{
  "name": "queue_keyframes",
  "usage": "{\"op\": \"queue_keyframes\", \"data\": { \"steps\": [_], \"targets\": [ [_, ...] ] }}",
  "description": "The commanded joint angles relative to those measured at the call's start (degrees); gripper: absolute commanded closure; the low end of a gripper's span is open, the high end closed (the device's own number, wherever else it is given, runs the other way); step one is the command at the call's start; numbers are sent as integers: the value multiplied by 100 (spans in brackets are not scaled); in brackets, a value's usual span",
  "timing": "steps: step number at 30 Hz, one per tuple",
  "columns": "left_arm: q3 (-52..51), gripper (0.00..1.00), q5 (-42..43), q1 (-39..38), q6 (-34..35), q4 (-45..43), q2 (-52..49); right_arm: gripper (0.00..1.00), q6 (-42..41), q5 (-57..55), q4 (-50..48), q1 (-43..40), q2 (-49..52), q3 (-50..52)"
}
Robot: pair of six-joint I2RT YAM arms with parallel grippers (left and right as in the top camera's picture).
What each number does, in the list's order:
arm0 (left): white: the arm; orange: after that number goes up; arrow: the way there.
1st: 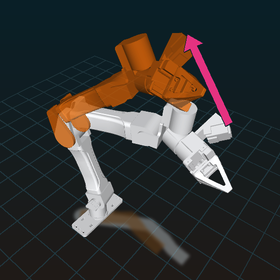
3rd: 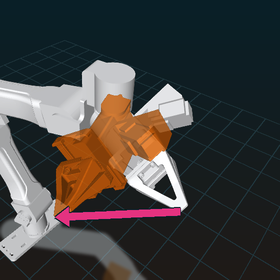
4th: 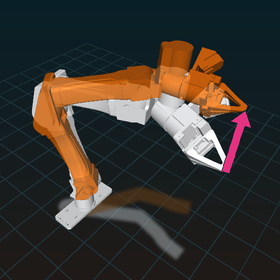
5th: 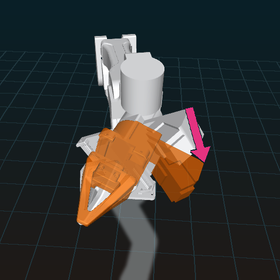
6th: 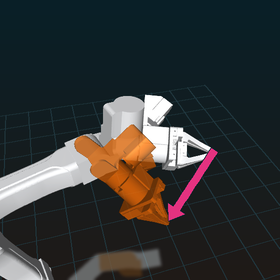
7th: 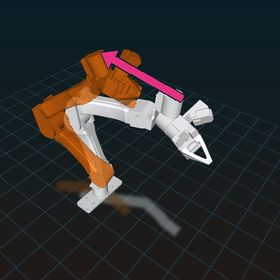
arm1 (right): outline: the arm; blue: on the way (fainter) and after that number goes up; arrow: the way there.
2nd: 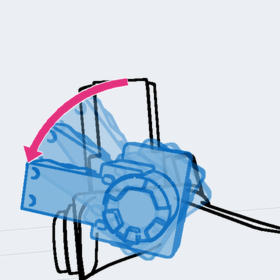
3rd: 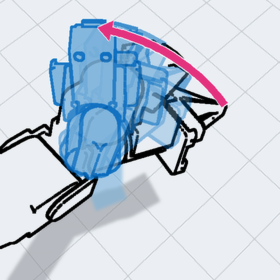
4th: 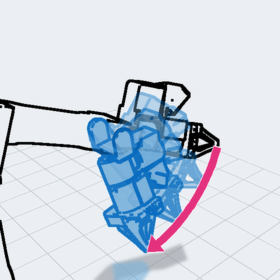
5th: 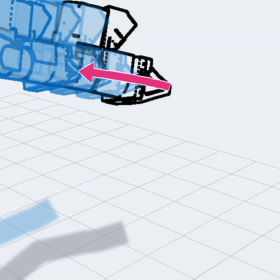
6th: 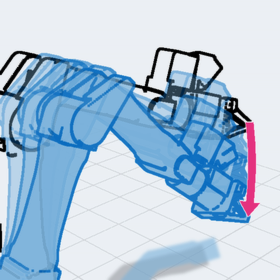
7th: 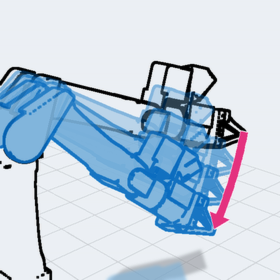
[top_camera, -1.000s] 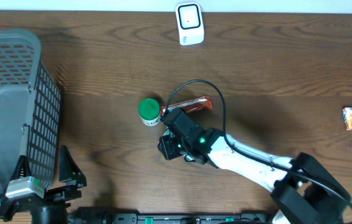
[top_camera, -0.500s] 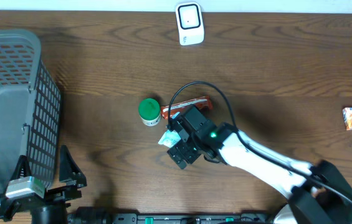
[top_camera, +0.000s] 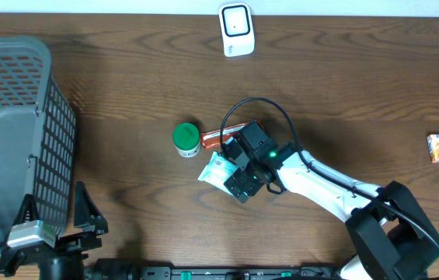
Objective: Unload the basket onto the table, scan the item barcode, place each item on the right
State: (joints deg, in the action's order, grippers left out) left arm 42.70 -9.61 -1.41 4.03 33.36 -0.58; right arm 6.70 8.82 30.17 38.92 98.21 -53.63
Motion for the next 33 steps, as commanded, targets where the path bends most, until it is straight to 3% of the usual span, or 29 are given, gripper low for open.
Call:
{"op": "queue_keyframes", "data": {
  "steps": [1, 3, 7, 9, 14, 17, 28, 33],
  "targets": [
    [-26, 16, -52, -31, -96, 2, 42, 8, 216, 367, 17, -31, 398, 15],
    [-26, 16, -52, -31, -96, 2, 42, 19, 216, 483, 9, -31, 640, 15],
    [-26, 16, -52, -28, -96, 4, 42, 80, 216, 232, 225, -63, 1056, -2],
    [-26, 16, -52, -31, -96, 2, 42, 99, 197, 13, 516, -90, 1005, -59],
    [-26, 16, -52, -31, -96, 2, 42, 99, 173, -251, 1305, -223, 420, -299],
    [-26, 16, -52, -31, -96, 2, 42, 99, 221, -601, 1832, -232, -599, -861],
    [-26, 16, -52, -31, -96, 0, 42, 99, 715, -595, 2509, 636, -3152, -1305],
    [-26, 16, -52, -31, -96, 2, 42, 99, 708, -592, 2664, 859, -3687, -1305]
  ]
}}
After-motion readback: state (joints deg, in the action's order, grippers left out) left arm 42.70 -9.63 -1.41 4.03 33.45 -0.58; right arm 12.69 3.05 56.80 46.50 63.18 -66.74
